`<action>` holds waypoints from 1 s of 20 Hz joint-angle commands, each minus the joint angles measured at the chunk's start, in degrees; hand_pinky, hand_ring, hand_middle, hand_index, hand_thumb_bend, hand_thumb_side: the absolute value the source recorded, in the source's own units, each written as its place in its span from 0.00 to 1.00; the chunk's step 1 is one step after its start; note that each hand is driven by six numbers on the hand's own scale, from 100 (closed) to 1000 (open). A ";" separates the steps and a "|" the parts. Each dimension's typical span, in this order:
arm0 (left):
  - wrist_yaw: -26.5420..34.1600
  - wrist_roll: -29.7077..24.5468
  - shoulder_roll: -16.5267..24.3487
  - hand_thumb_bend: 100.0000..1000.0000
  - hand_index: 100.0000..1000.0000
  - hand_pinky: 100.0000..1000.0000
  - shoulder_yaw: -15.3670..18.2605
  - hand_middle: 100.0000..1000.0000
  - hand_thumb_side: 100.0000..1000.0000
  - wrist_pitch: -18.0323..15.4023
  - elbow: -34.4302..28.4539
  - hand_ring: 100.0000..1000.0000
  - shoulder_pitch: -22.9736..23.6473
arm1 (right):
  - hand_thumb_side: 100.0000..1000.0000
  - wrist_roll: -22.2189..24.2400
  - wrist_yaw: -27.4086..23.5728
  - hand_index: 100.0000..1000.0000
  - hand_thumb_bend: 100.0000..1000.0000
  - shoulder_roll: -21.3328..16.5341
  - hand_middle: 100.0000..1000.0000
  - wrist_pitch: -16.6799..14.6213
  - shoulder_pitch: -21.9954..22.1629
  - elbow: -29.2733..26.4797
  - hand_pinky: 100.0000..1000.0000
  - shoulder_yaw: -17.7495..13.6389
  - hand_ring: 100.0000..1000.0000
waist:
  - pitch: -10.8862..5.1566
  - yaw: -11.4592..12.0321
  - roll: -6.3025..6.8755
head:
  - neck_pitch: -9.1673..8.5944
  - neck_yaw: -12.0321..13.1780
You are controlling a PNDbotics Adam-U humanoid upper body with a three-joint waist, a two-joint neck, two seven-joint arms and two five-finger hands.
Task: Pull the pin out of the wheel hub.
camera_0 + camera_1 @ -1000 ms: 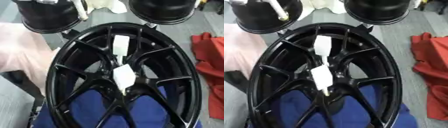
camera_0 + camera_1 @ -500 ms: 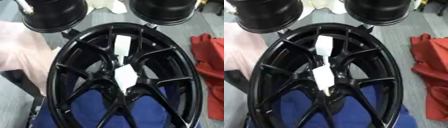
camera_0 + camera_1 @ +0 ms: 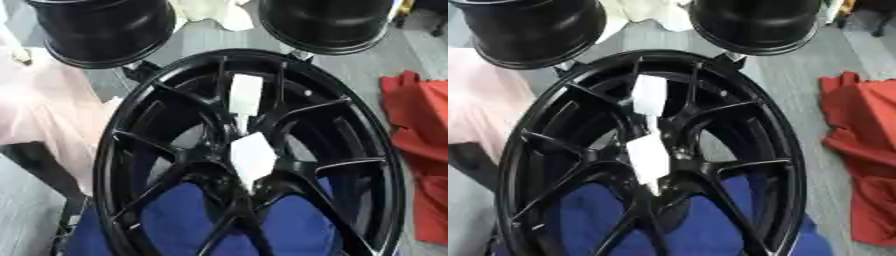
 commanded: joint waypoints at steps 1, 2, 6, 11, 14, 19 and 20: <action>-0.58 0.37 3.13 0.28 0.91 0.90 1.71 0.85 0.46 -0.94 0.32 0.86 -0.37 | 0.68 -0.01 0.33 0.58 0.00 -2.11 0.57 -0.07 -0.69 -1.05 0.62 -0.60 0.46 | -1.27 0.02 0.03 | -0.52 -0.03; -0.56 0.40 3.11 0.28 0.90 0.90 1.74 0.85 0.46 -1.05 0.42 0.86 -0.34 | 0.68 0.01 0.33 0.58 0.00 -2.11 0.57 -0.07 -0.71 -1.05 0.62 -0.59 0.46 | -1.28 0.03 0.01 | -0.49 0.00; -0.48 0.34 3.14 0.30 0.90 0.90 1.81 0.85 0.46 -1.39 0.50 0.86 -0.20 | 0.68 0.04 0.31 0.58 0.00 -2.15 0.57 -0.08 -0.79 -1.05 0.62 -0.57 0.46 | -1.24 0.07 -0.03 | -0.40 -0.03; -0.57 2.64 3.04 0.07 0.85 0.86 2.20 0.79 0.34 -0.97 0.57 0.81 -0.32 | 0.68 0.14 0.30 0.58 0.00 -2.19 0.57 -0.11 -0.89 -1.08 0.62 -0.49 0.46 | -1.19 0.14 -0.04 | -0.35 -0.01; 0.94 6.79 2.72 0.00 0.79 0.82 2.81 0.73 0.29 -0.02 0.42 0.76 -0.57 | 0.68 0.22 0.31 0.58 0.00 -2.24 0.57 -0.10 -0.93 -1.07 0.62 -0.44 0.46 | -1.20 0.23 -0.08 | -0.36 -0.07; 11.34 19.96 1.94 0.00 0.73 0.77 2.94 0.61 0.49 -1.70 -1.93 0.65 -0.61 | 0.68 0.37 0.30 0.58 0.00 -2.30 0.57 -0.11 -1.03 -1.08 0.62 -0.36 0.46 | -1.17 0.34 -0.26 | -0.44 -0.09; 14.46 22.59 1.87 0.00 0.71 0.76 2.76 0.59 0.48 -2.57 -2.58 0.63 -0.57 | 0.68 0.41 0.31 0.58 0.00 -2.33 0.57 -0.11 -1.07 -1.09 0.62 -0.34 0.46 | -1.16 0.35 -0.30 | -0.45 -0.07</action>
